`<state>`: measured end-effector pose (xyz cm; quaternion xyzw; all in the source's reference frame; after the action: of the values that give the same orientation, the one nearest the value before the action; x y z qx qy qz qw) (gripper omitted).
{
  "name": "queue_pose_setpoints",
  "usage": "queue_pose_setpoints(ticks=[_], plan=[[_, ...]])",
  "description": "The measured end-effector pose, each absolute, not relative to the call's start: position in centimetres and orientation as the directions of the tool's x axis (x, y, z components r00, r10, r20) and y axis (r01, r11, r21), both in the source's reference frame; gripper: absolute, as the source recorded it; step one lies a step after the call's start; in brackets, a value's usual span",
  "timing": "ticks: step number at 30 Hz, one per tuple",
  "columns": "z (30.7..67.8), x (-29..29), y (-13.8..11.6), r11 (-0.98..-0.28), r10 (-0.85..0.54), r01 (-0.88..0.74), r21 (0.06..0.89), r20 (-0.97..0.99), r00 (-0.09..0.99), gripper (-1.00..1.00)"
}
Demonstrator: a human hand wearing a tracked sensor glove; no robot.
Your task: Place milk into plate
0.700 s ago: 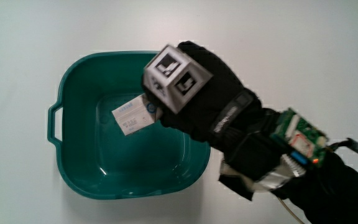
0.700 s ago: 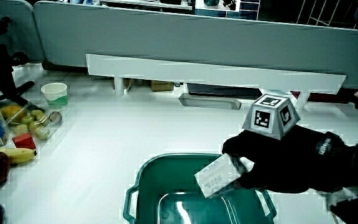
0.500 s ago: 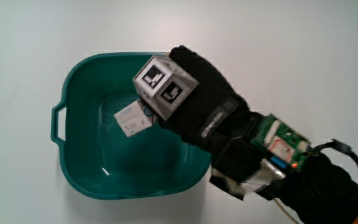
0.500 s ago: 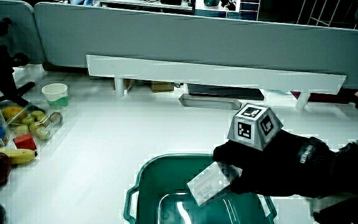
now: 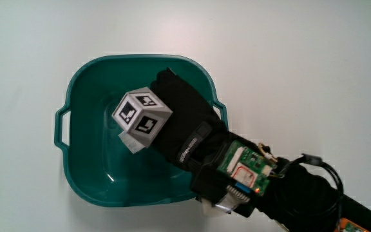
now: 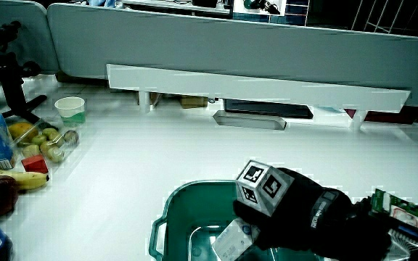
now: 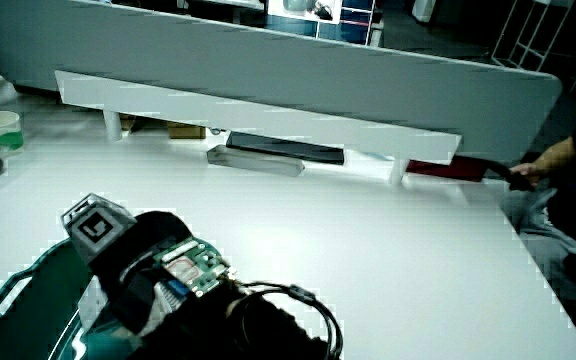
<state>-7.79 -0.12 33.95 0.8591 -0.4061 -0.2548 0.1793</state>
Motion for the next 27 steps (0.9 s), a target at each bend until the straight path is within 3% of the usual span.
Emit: queue_pose_setpoints(ticks=[27], plan=[[34.86,-8.05,-0.12,-0.564,-0.810,-0.656,0.501,-0.185,0.556,0.00]])
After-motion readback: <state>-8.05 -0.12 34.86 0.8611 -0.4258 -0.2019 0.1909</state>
